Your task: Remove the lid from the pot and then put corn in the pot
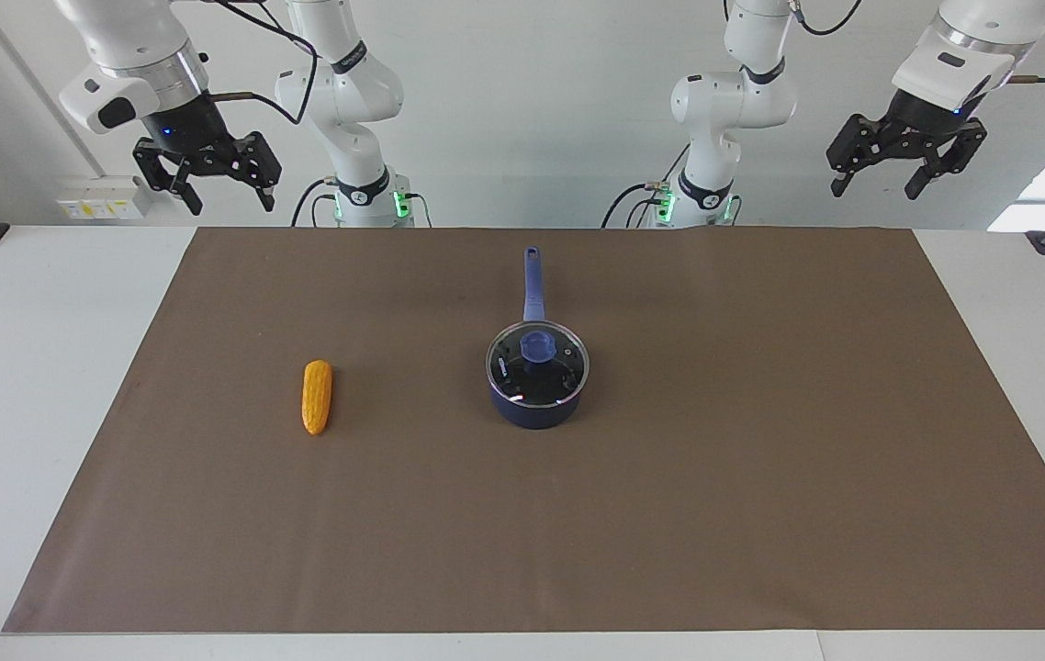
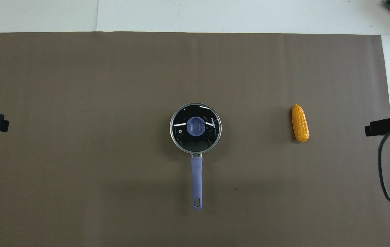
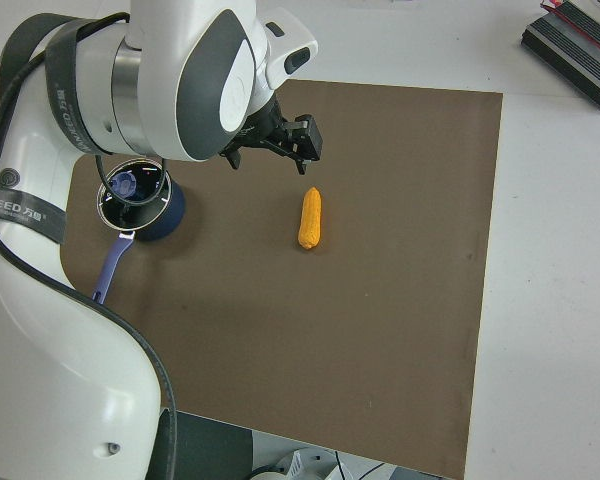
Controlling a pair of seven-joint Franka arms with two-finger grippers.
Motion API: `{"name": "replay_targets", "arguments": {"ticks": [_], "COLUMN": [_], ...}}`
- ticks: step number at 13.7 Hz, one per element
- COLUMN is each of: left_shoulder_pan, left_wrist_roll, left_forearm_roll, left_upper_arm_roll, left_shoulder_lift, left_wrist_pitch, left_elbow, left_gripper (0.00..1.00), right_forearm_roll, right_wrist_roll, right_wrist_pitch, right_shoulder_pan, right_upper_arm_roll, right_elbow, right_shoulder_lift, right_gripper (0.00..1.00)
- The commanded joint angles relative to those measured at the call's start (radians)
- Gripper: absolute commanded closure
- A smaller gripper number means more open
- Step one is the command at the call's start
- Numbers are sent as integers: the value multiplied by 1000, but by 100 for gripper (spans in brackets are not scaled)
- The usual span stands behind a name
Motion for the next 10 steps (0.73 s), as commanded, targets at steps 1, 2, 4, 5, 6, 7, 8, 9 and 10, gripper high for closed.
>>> {"name": "replay_targets", "arguments": {"ticks": [1, 2, 4, 5, 6, 7, 8, 9, 10], "left_shoulder_pan": [9, 9, 7, 7, 9, 9, 9, 7, 7], "left_wrist_roll": [26, 25, 19, 17, 17, 19, 17, 15, 15], "left_forearm_roll": [9, 9, 9, 9, 9, 8, 9, 9, 9], "left_upper_arm_roll": [-4, -4, -4, -4, -4, -4, -4, -4, -4], "left_shoulder_lift": [-21, -21, -21, -21, -21, -21, -21, -21, -21], "left_wrist_pitch": [2, 2, 2, -3, -3, -6, -7, -9, -10], "left_elbow": [-18, -19, -18, -18, -18, -18, -18, -18, -18], "left_gripper": [0, 0, 0, 0, 0, 0, 0, 0, 0], "right_forearm_roll": [18, 18, 18, 6, 4, 6, 6, 4, 2], "right_wrist_roll": [-22, -22, -22, -20, -17, -20, -20, -16, -17], "right_wrist_pitch": [-13, -13, -16, -15, -13, -13, -13, -13, -12], "right_shoulder_pan": [-6, -6, -6, -6, -10, -13, -16, -16, -16], "right_upper_arm_roll": [2, 2, 0, 0, -2, -8, -11, -11, -11], "right_elbow": [5, 5, 5, 5, 5, 5, 5, 5, 5], "right_shoulder_lift": [-6, -6, -6, -6, -6, -6, -6, -6, -6], "right_gripper": [0, 0, 0, 0, 0, 0, 0, 0, 0]}}
